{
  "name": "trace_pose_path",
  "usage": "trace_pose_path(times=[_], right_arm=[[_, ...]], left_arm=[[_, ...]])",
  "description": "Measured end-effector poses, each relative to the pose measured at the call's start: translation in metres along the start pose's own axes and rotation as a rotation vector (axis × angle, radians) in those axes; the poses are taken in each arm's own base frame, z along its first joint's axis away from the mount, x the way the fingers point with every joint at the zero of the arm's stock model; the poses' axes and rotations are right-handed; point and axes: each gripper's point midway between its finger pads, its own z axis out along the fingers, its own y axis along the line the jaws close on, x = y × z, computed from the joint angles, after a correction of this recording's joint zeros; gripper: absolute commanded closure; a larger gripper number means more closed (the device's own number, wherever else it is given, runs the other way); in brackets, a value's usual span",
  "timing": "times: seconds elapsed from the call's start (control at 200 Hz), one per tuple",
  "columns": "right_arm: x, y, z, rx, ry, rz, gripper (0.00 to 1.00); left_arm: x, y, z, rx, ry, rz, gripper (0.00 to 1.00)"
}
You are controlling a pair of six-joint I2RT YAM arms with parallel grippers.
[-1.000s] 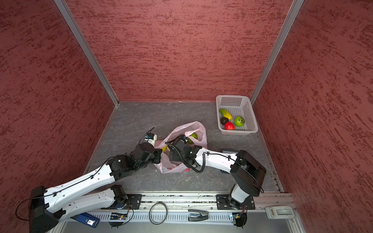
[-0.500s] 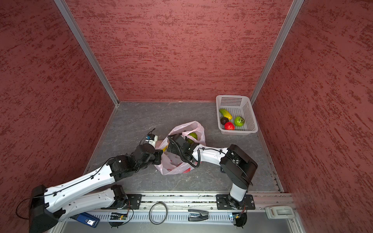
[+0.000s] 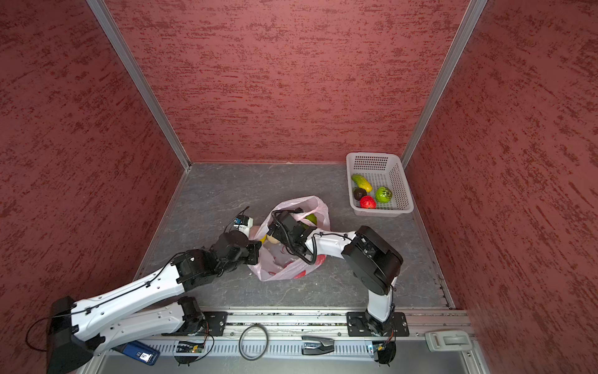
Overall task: Untie the knot of the plastic bag and take out the fruit
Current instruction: 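Close the right gripper on the pale pear by its top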
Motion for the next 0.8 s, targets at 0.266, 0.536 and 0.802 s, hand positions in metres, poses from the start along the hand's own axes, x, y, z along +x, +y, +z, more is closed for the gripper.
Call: trace_pose_path(times=[0.266, 0.536, 0.802], right_arm=[[0.000, -0.005, 0.012, 0.006, 0.002, 0.039, 0.06], [-0.001, -0.001, 0.017, -0.007, 0.005, 0.053, 0.25], [-0.002, 0.001, 0.014, -0.012, 0.003, 0.045, 0.32]], left_arm=[[0.003, -0.002, 0.000, 0.010, 0.013, -0.001, 1.00], [0.005, -0.002, 0.001, 0.010, 0.017, -0.009, 1.00], [0.008, -0.004, 0.002, 0.009, 0.024, -0.008, 1.00]])
